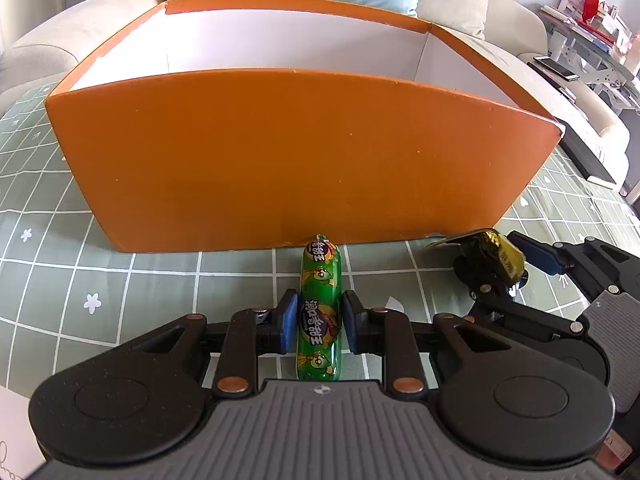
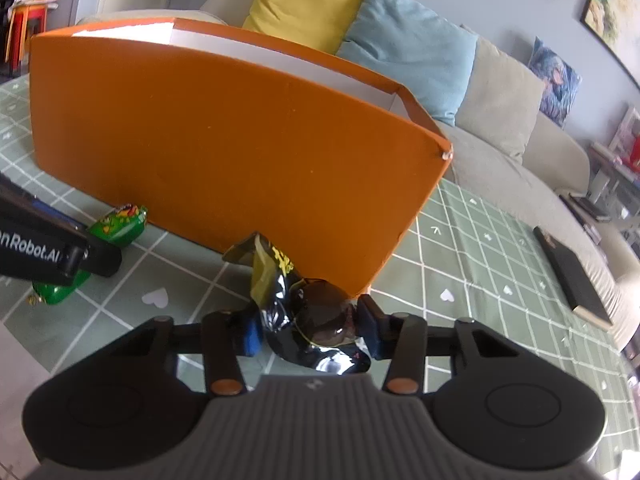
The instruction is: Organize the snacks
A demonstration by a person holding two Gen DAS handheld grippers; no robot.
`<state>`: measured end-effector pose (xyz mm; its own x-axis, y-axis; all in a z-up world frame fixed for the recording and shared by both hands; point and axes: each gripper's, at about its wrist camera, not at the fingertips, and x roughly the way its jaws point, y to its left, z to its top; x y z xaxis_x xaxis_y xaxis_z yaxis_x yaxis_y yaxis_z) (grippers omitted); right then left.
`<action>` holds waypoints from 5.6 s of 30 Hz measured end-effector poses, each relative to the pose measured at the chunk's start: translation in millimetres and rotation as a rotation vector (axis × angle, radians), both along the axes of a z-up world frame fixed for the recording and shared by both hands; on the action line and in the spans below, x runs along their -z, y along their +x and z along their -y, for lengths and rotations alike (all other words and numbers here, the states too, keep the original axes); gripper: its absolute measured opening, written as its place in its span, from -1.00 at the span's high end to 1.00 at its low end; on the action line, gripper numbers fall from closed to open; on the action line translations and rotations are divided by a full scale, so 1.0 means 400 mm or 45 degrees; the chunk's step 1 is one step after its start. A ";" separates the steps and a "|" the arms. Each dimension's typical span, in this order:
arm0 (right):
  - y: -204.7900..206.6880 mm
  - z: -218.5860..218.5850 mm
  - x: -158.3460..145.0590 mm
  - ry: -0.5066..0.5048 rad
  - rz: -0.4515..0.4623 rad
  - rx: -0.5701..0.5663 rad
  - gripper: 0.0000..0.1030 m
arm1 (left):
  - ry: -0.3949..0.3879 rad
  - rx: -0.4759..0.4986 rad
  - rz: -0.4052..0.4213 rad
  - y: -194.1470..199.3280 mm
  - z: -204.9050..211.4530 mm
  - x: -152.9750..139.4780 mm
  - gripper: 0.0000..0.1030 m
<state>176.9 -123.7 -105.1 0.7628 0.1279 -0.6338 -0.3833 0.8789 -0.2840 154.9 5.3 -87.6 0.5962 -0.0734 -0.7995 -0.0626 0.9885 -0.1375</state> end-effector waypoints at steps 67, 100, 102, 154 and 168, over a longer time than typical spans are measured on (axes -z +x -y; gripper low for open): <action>0.234 -0.164 -0.328 0.118 -0.125 -0.183 0.39 | 0.021 0.061 0.183 0.221 -0.145 -0.288 0.54; 0.303 -0.173 -0.302 -0.029 -0.457 -0.080 -0.41 | 0.275 0.131 -0.140 0.252 -0.099 -0.256 -0.32; 0.288 -0.157 -0.336 -0.021 -0.419 -0.067 -0.59 | 0.301 0.126 -0.080 0.231 -0.100 -0.293 -0.46; -0.238 0.030 -0.270 0.367 0.016 0.127 -0.93 | 0.350 -0.107 0.320 -0.258 -0.049 -0.247 -1.00; -0.233 0.030 -0.271 0.354 0.002 0.127 -0.93 | 0.344 -0.091 0.300 -0.249 -0.048 -0.246 -1.00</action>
